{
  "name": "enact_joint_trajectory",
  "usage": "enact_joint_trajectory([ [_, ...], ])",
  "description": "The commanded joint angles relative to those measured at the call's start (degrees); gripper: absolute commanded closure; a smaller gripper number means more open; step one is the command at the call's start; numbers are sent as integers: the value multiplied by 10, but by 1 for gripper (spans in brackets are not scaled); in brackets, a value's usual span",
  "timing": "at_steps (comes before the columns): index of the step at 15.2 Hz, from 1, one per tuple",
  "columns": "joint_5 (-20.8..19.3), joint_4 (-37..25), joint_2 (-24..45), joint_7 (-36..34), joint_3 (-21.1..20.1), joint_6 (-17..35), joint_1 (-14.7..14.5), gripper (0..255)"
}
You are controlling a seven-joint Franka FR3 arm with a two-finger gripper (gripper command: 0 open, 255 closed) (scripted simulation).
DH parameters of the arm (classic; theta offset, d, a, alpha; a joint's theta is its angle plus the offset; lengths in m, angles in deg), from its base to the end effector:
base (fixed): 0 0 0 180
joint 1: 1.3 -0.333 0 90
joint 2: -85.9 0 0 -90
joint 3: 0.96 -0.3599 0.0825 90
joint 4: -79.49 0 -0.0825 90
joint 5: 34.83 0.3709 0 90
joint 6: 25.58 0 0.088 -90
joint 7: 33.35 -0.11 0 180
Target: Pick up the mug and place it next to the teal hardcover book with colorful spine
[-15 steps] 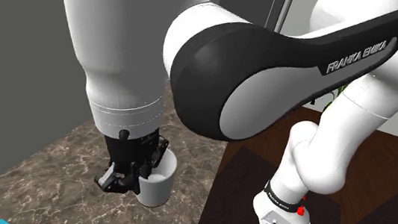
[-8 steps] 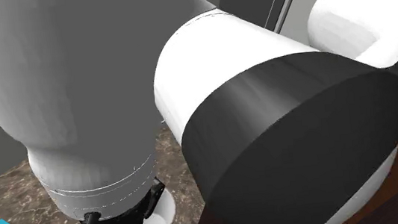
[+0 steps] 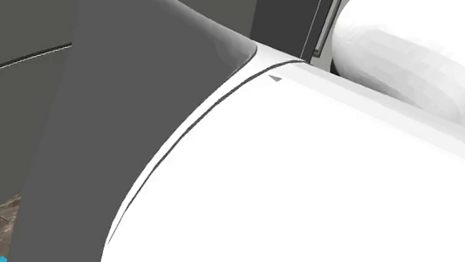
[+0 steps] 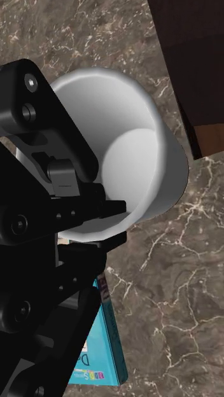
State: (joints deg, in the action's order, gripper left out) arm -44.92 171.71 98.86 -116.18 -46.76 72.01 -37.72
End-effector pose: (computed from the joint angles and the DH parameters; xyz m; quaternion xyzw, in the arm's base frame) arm 0.1430 0.5845 0.5634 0.9995 0.0053 0.0018 0.0318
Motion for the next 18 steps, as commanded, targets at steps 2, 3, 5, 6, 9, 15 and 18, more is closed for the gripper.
enact_joint_trajectory([
  [2,-14,-6,19,-20,-1,7,-15,255],
  [3,-14,1,20,-21,-1,14,-15,255],
  [5,-15,16,21,-22,0,29,-13,255],
  [6,-16,23,21,-23,1,37,-13,255],
  [9,-20,42,25,-25,2,59,-12,255],
  [15,-29,77,35,-33,6,101,-13,255],
  [18,-36,93,42,-37,9,121,-14,255],
])
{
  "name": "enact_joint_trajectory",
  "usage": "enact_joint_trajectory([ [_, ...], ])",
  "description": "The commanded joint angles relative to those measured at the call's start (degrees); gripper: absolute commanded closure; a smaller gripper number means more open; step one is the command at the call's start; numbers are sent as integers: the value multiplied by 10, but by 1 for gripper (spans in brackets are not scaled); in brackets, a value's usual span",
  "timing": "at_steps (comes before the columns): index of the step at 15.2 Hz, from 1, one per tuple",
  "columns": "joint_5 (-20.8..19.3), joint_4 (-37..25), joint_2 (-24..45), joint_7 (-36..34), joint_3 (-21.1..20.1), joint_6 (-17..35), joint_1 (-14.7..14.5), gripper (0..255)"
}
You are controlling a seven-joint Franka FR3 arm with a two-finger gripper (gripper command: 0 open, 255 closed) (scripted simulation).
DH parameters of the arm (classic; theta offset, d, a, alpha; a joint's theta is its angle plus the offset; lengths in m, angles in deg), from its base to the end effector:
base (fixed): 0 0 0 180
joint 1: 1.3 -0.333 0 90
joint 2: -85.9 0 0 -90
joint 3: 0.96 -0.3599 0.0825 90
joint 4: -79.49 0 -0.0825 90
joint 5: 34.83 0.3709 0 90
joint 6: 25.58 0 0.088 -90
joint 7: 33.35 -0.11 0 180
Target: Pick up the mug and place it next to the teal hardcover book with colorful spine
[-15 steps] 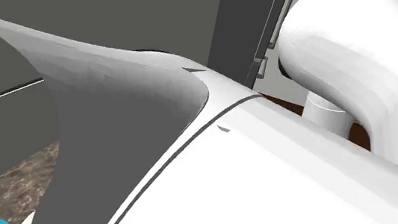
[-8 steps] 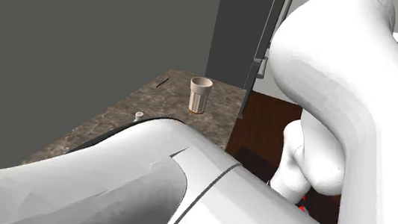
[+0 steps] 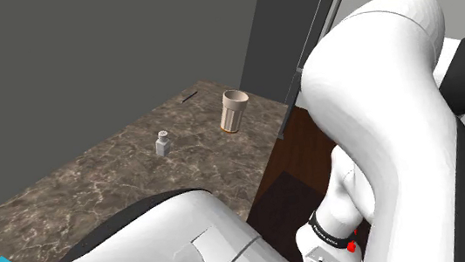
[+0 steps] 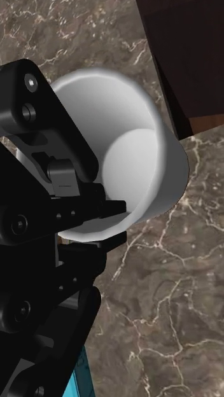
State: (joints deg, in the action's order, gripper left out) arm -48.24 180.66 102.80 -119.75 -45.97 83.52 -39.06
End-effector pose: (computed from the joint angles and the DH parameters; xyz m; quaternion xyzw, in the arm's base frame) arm 0.1374 0.5963 0.4756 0.9995 0.0031 0.0023 0.0322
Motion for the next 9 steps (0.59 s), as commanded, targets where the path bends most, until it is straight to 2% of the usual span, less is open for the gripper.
enact_joint_trajectory([
  [1,-5,8,6,-3,2,13,-1,255],
  [9,-27,42,31,-18,12,64,-8,255],
])
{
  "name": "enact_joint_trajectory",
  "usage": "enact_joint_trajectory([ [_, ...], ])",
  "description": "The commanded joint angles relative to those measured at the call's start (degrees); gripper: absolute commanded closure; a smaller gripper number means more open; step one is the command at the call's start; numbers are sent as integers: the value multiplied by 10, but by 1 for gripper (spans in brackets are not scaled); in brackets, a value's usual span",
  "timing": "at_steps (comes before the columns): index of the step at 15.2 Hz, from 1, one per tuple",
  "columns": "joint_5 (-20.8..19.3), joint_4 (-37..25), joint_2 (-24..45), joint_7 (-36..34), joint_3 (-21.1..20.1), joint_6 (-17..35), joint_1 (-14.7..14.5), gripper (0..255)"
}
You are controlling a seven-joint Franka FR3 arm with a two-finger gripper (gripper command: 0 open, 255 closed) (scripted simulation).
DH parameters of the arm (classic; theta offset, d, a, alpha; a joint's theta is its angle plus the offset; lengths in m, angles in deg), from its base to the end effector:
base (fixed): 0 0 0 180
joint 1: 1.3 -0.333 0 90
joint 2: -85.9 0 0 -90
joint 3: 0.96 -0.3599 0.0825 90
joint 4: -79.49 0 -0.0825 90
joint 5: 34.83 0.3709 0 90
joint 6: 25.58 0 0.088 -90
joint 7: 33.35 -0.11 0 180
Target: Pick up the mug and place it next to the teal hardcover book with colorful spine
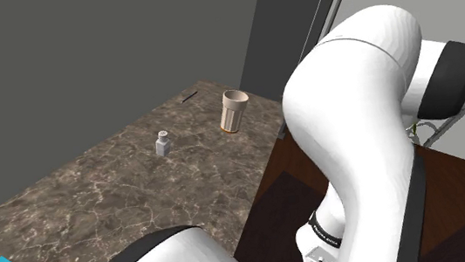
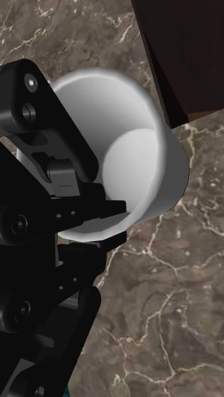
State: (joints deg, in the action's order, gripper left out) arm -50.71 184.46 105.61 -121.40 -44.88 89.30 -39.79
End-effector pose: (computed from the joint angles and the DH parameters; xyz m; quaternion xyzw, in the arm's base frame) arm 0.1395 0.5988 0.4290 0.9995 0.0031 0.0023 0.0321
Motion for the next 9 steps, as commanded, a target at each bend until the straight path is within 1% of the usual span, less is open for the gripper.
enact_joint_trajectory([
  [1,-6,8,6,-4,3,13,-2,255],
  [4,-16,17,17,-10,8,30,-5,255],
  [9,-16,17,17,-10,8,30,-5,255],
])
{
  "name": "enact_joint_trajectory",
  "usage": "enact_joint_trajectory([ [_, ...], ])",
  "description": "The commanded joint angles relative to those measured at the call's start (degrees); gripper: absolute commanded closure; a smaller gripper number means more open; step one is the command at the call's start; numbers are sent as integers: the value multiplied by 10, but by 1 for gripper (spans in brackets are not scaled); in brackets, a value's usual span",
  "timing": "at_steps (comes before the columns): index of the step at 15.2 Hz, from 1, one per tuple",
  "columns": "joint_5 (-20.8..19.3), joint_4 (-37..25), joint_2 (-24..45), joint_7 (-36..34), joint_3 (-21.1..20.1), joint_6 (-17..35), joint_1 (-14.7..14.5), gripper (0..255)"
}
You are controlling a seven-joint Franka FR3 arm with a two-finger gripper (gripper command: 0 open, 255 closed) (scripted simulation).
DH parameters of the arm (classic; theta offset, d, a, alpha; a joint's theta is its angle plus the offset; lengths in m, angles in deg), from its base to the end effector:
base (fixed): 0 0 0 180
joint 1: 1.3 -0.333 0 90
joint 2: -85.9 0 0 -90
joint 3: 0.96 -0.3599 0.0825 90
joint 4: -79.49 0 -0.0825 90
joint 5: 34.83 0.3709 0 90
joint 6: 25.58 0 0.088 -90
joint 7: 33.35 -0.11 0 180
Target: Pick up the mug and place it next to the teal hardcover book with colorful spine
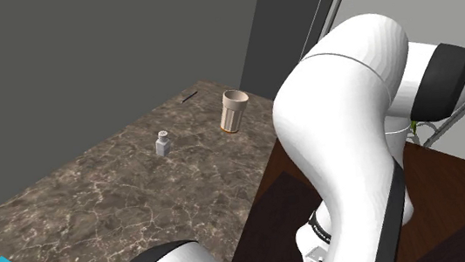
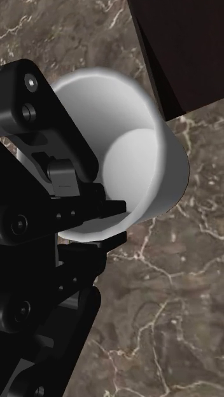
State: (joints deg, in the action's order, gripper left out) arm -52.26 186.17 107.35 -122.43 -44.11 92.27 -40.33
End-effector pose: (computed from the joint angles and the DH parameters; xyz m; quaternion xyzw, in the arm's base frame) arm 0.1405 0.5998 0.4039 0.9995 0.0031 0.0023 0.0320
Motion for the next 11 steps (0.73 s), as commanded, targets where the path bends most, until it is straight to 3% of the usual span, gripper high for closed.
enact_joint_trajectory([
  [1,0,0,0,0,0,0,0,255],
  [3,0,0,0,0,0,0,0,255],
  [4,0,0,0,0,0,0,0,0],
  [9,0,0,0,0,0,0,0,0],
  [11,14,-21,-15,9,-8,-32,4,0],
])
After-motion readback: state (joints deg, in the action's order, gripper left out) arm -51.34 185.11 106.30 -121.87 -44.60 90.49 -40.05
